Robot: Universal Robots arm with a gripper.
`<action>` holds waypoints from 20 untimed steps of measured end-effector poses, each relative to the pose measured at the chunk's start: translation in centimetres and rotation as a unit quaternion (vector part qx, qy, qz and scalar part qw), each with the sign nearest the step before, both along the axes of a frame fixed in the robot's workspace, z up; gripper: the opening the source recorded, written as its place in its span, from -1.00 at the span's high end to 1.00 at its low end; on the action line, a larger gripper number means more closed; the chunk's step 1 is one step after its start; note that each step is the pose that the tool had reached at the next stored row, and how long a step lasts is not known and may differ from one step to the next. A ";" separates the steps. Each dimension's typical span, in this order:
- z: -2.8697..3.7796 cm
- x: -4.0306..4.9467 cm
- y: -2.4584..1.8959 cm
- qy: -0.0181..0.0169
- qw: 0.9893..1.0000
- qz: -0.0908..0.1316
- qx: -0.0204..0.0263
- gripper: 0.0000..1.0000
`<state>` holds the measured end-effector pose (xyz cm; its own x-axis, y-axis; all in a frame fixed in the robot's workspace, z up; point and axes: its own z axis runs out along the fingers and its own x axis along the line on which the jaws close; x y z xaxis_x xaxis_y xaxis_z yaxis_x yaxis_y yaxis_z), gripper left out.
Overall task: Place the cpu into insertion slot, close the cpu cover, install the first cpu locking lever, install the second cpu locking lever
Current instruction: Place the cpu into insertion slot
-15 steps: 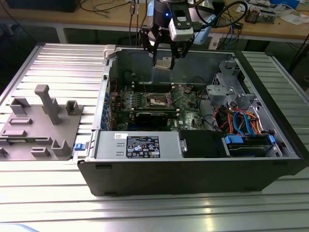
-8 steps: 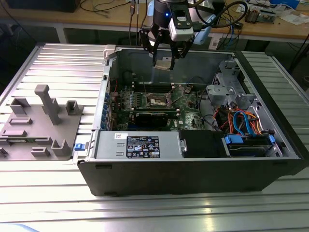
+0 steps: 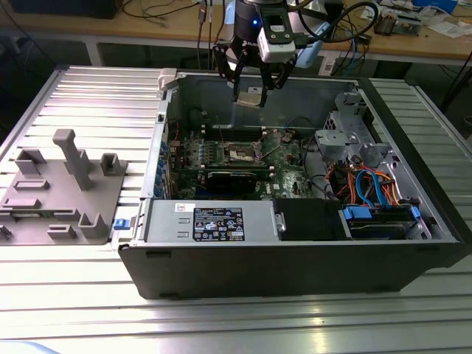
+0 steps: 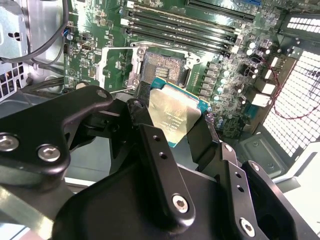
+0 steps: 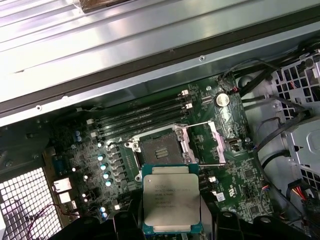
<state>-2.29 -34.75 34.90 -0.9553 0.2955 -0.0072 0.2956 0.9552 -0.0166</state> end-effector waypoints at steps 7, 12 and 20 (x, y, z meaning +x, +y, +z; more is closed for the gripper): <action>-0.01 0.00 0.00 0.000 1.000 -0.001 -0.001 -0.08; -0.02 0.00 0.00 0.000 1.000 -0.002 -0.003 -0.08; -0.02 0.00 0.00 0.000 1.000 -0.004 -0.004 -0.08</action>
